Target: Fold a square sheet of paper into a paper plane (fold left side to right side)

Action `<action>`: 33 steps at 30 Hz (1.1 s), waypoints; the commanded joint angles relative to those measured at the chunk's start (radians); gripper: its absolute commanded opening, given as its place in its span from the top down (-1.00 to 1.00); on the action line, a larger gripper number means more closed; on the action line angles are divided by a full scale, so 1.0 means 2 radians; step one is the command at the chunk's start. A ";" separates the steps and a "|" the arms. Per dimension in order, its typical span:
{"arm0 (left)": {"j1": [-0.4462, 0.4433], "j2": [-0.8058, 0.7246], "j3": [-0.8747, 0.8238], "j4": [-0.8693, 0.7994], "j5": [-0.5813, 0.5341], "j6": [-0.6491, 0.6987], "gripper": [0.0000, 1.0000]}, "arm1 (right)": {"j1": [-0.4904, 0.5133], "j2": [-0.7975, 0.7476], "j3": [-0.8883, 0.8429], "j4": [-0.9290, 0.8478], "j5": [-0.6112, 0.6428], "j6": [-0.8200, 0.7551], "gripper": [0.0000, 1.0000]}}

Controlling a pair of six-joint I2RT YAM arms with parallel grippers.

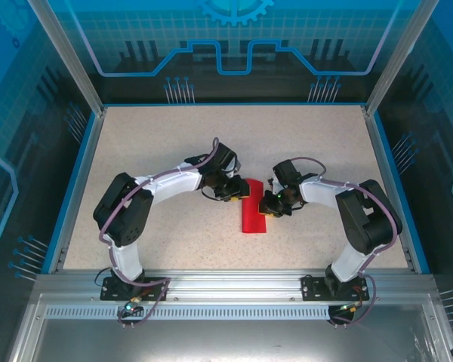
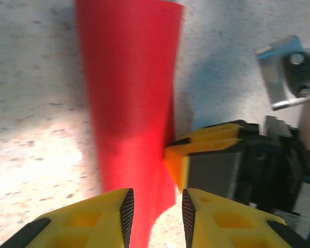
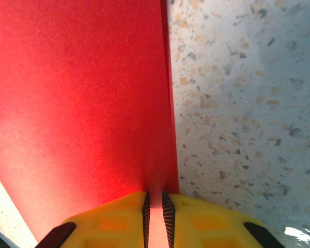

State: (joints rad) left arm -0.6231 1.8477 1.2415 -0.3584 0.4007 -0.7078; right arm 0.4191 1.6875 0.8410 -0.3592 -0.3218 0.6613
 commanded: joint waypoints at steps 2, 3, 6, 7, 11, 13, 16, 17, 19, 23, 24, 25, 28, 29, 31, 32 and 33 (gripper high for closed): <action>-0.011 0.030 -0.005 0.053 0.075 -0.013 0.42 | 0.006 0.022 -0.003 -0.041 0.035 -0.001 0.61; -0.013 0.038 -0.002 0.056 0.079 -0.013 0.43 | 0.006 0.022 -0.002 -0.042 0.035 -0.002 0.61; -0.016 0.056 0.003 0.059 0.081 -0.014 0.44 | 0.006 0.023 -0.001 -0.044 0.034 -0.002 0.61; -0.016 0.059 0.004 0.056 0.078 -0.014 0.44 | 0.006 0.024 0.000 -0.044 0.034 -0.002 0.61; -0.016 0.073 0.011 0.010 0.039 0.003 0.46 | 0.006 0.024 0.000 -0.049 0.037 -0.004 0.61; -0.013 0.078 0.007 -0.004 0.022 0.008 0.47 | 0.006 0.026 0.001 -0.052 0.038 -0.005 0.61; -0.007 0.084 -0.010 -0.005 0.006 0.009 0.49 | 0.006 0.027 0.003 -0.056 0.040 -0.009 0.61; -0.005 0.085 -0.018 -0.003 0.001 0.010 0.49 | 0.006 0.028 0.003 -0.058 0.040 -0.009 0.61; 0.000 0.084 -0.030 -0.001 -0.004 0.012 0.49 | 0.006 0.029 0.003 -0.060 0.042 -0.010 0.61; 0.011 0.073 -0.050 -0.003 -0.012 0.023 0.50 | 0.006 0.030 0.003 -0.064 0.042 -0.013 0.61; 0.015 0.069 -0.054 -0.004 -0.015 0.027 0.49 | 0.006 0.029 0.003 -0.064 0.043 -0.013 0.61; 0.018 0.063 -0.058 -0.007 -0.016 0.030 0.49 | 0.005 0.030 0.003 -0.064 0.043 -0.014 0.61; 0.032 0.042 -0.070 -0.009 -0.018 0.038 0.47 | 0.005 0.029 0.001 -0.064 0.043 -0.014 0.61; 0.036 0.032 -0.072 -0.012 -0.019 0.042 0.47 | 0.005 0.029 0.002 -0.063 0.043 -0.014 0.61; 0.039 0.016 -0.073 -0.015 -0.019 0.051 0.47 | 0.005 0.029 0.002 -0.062 0.040 -0.014 0.61; 0.039 0.008 -0.072 -0.016 -0.017 0.055 0.47 | 0.005 0.028 0.001 -0.059 0.039 -0.014 0.61; 0.040 0.002 -0.071 -0.011 -0.011 0.057 0.47 | 0.005 0.027 0.001 -0.058 0.037 -0.013 0.61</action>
State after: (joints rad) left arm -0.5556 1.9060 1.1110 -0.3237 0.4103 -0.6434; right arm 0.4206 1.7023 0.8650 -0.3943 -0.3180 0.6460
